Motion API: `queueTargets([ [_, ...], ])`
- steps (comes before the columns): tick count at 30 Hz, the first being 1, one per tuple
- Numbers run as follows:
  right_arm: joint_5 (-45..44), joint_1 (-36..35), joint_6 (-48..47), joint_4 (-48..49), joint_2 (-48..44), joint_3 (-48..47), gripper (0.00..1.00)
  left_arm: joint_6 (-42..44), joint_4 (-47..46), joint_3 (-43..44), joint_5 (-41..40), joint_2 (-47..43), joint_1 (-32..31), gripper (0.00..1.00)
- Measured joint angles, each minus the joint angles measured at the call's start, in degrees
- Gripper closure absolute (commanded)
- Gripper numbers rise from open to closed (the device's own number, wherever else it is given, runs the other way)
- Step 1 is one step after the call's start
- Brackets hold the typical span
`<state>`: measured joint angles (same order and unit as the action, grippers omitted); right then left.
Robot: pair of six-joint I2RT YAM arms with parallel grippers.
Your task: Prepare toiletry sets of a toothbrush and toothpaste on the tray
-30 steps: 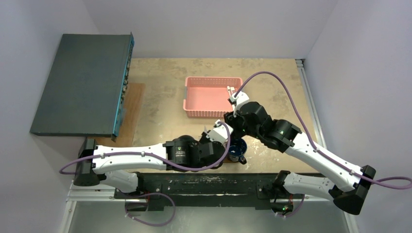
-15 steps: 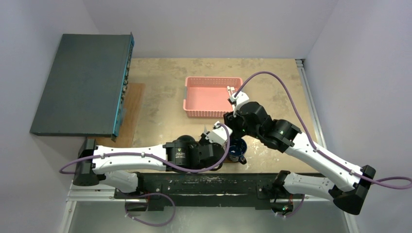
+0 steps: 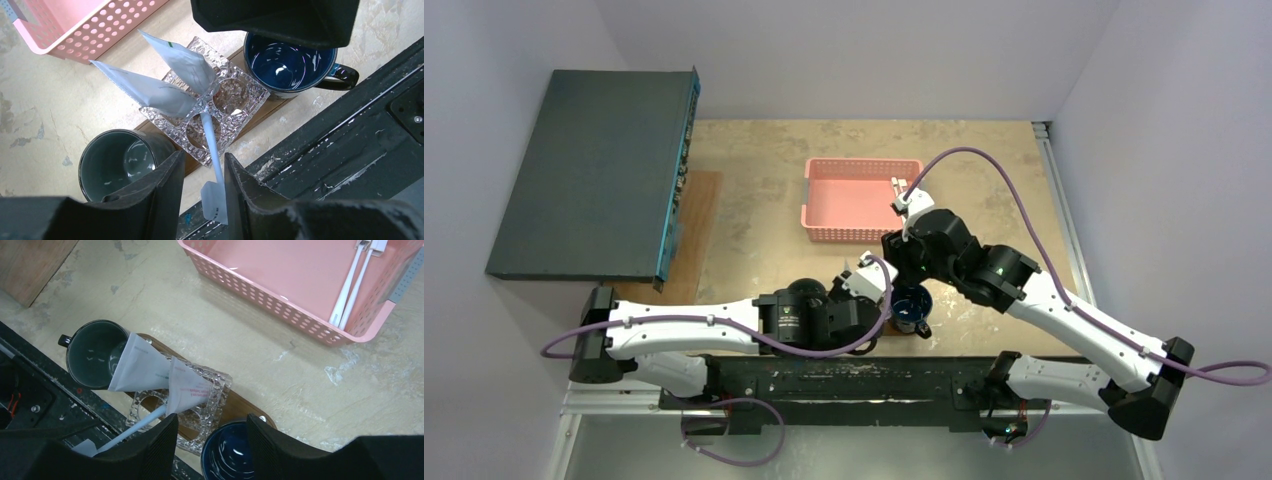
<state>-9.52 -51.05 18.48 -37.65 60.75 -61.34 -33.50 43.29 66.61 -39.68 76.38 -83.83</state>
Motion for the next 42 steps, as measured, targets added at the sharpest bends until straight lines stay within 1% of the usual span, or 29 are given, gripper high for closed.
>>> queueTargets([
  [6, -1.5, 0.0, 1.2, 0.0, 0.3, 0.0, 0.46, 0.0, 0.4, 0.0, 0.0, -1.4, -0.4, 0.61],
  [11, -3.0, 0.0, 2.4, 0.0, 2.8, 0.0, 0.55, 0.1, 1.2, 0.0, 0.0, -2.7, -0.4, 0.57],
  [15, -3.8, 0.1, 3.0, -0.1, 5.8, -0.1, 0.68, 0.2, 1.6, 0.0, -0.2, -5.0, -0.4, 0.54],
  [19, -4.3, 0.6, 3.2, 0.0, 8.9, -0.8, 0.89, 0.5, 2.5, 0.2, -0.8, -6.8, -0.4, 0.48],
  [22, -4.3, 1.3, 3.1, 0.6, 10.6, -1.3, 0.99, 1.6, 2.9, 0.4, -1.0, -8.1, -0.4, 0.43],
  [25, -4.2, 2.0, 3.0, 1.7, 12.1, -1.7, 1.0, 2.4, 3.1, 0.4, -1.0, -9.8, -0.3, 0.4],
  [30, -2.5, 3.3, 2.9, 3.5, 14.6, -2.1, 1.0, 3.3, 3.2, 0.4, 0.3, -12.2, 0.9, 0.38],
  [33, -1.1, 4.2, 2.8, 4.8, 16.2, -2.1, 1.0, 3.7, 3.0, 0.1, 2.6, -13.9, 3.5, 0.38],
  [37, 0.6, 4.8, 2.3, 5.8, 19.0, -2.9, 1.0, 4.6, 2.7, -1.9, 6.6, -18.1, 8.4, 0.35],
  [42, 2.2, 4.9, 1.7, 6.5, 22.2, -3.7, 1.0, 5.8, 3.0, -3.2, 8.6, -22.1, 12.1, 0.33],
])
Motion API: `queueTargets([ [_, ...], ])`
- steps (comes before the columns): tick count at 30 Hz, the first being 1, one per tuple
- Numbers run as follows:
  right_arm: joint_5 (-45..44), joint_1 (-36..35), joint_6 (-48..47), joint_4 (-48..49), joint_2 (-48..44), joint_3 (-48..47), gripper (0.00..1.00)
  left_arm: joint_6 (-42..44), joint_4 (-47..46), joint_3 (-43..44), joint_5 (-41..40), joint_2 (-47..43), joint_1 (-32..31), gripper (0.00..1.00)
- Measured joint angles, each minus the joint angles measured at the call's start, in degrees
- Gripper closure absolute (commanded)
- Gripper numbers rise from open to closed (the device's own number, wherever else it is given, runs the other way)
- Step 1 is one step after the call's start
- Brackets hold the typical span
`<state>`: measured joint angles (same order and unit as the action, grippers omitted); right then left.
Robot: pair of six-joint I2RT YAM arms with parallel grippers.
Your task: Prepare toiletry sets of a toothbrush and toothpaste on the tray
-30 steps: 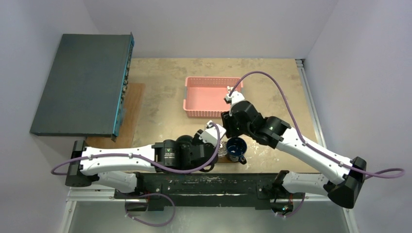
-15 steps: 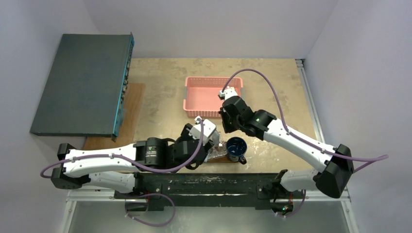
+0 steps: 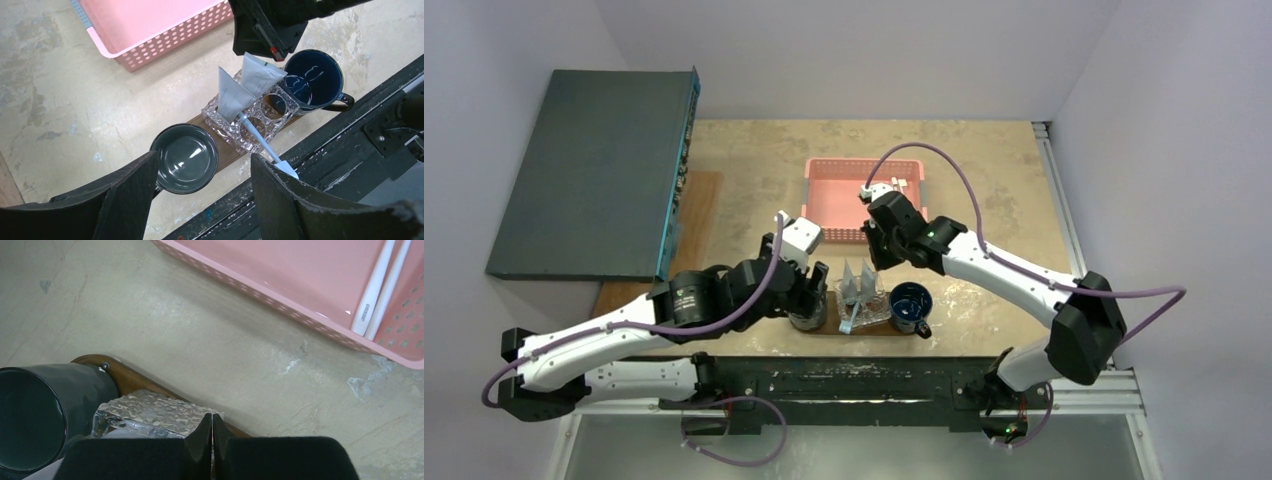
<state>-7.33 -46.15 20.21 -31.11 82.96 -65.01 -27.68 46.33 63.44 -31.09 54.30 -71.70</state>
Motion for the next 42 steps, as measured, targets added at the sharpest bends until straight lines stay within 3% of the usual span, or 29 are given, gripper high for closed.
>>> queueTargets([
  [17, 2.4, 0.1, -1.0, 0.3, 2.9, 0.1, 1.0, 0.9, 1.4, -6.3, 4.0, -4.0, 7.1, 0.32],
  [42, 4.1, 0.1, -1.3, -0.6, -0.2, 3.1, 1.0, 0.9, 1.7, -10.8, 4.1, -7.5, 10.1, 0.32],
])
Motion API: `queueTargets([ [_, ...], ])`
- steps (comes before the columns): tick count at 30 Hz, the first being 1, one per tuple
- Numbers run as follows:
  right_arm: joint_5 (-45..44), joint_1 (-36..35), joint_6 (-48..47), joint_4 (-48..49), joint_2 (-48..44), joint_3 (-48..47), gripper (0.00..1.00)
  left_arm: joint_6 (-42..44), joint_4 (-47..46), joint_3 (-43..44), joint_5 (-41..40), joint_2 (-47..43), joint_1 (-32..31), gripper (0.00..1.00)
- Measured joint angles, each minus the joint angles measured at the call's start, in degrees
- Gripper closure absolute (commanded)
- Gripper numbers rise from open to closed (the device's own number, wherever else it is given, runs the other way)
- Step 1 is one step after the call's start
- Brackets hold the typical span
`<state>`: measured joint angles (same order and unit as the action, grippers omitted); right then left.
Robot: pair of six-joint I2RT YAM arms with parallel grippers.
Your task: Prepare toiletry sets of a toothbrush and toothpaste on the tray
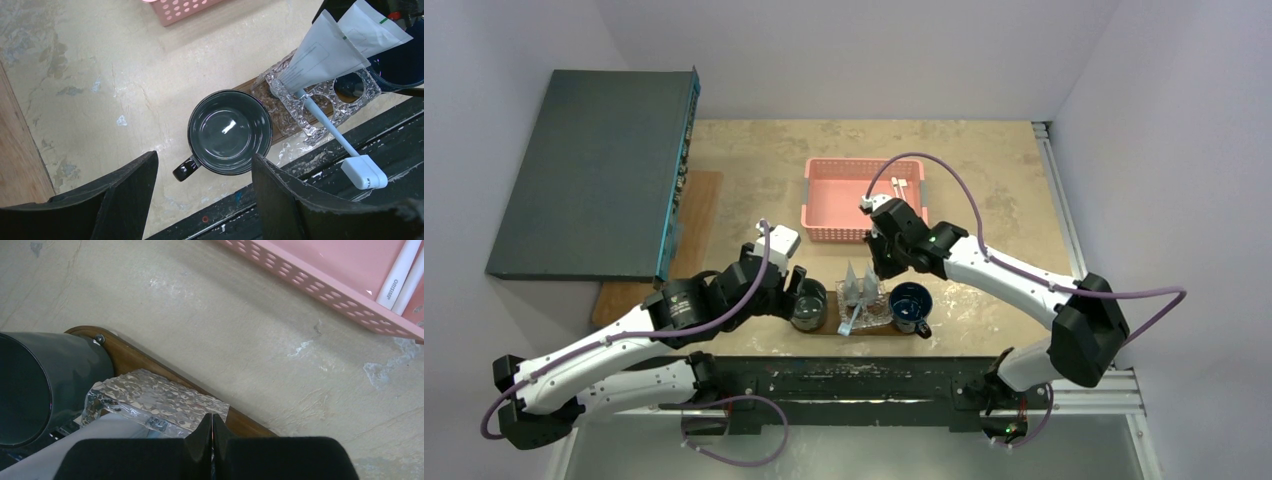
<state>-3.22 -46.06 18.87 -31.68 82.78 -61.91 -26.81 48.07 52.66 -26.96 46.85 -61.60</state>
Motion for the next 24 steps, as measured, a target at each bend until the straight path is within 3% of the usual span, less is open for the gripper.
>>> queueTargets([
  [24, 1.2, -0.9, 3.3, -1.3, -2.0, 1.5, 1.0, 0.0, 1.6, -0.1, 0.8, -0.3, 0.1, 0.32],
])
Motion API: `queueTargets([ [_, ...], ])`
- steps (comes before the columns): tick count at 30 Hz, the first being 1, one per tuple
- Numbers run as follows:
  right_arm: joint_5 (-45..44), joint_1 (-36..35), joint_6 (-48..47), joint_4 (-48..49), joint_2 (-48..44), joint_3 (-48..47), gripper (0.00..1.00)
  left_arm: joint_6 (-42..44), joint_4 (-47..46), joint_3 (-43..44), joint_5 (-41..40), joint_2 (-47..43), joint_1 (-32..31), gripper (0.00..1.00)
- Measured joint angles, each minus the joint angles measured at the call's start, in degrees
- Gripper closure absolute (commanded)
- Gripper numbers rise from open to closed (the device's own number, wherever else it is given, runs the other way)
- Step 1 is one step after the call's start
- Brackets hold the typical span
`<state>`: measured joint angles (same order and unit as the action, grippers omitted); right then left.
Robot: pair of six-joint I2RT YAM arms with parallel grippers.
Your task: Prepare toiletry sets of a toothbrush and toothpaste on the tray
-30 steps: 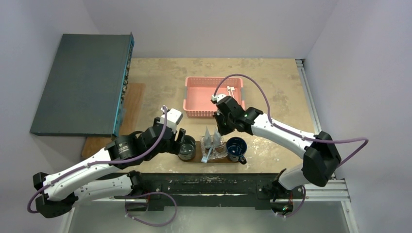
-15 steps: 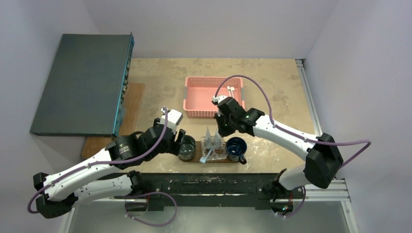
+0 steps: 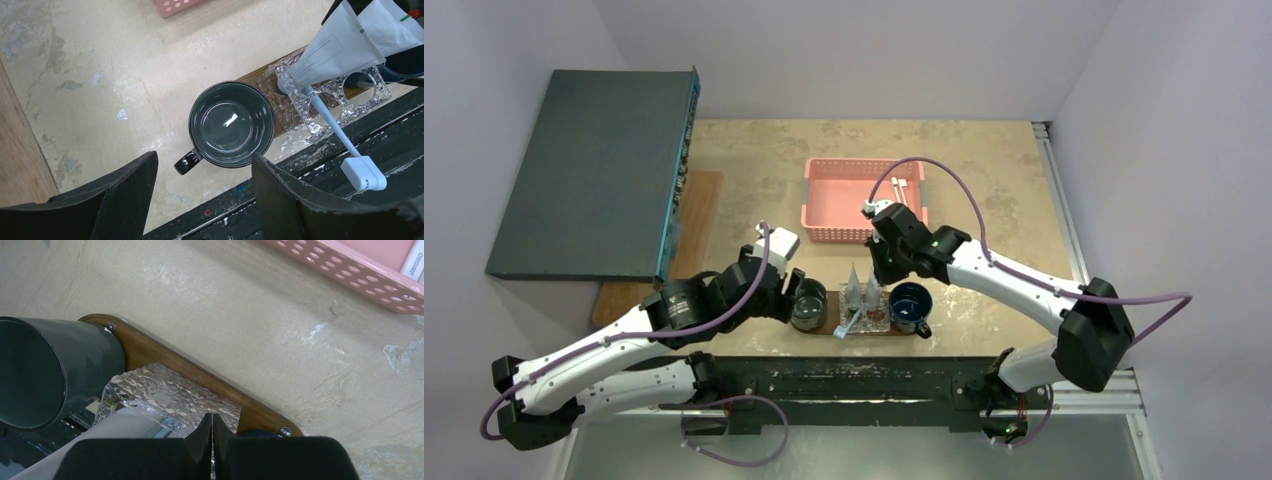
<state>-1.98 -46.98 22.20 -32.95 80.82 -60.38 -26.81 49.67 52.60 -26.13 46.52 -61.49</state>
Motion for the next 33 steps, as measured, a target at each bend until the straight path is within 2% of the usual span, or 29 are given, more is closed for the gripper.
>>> queueTargets([
  [9, -2.4, -0.2, 3.1, -1.3, -0.3, -0.2, 1.0, 0.1, 2.1, 0.3, 0.3, -0.1, 0.4, 0.32],
  [16, -5.9, -0.3, 4.4, -4.6, -0.2, -6.2, 1.0, 0.9, 2.6, 0.7, 0.4, -1.2, 0.4, 0.32],
  [24, -10.5, 0.8, 2.5, -6.8, 3.8, -16.9, 0.87, 2.9, 3.2, 1.7, 0.4, -1.7, 0.4, 0.29],
  [30, -11.0, 5.5, -0.1, -7.8, 8.0, -22.3, 0.8, 5.3, 3.2, 1.7, 0.5, -1.8, 0.4, 0.26],
  [33, -10.9, 8.0, -1.5, -8.1, 11.0, -25.7, 0.73, 6.1, 2.9, 1.7, 0.7, -1.8, 0.6, 0.26],
])
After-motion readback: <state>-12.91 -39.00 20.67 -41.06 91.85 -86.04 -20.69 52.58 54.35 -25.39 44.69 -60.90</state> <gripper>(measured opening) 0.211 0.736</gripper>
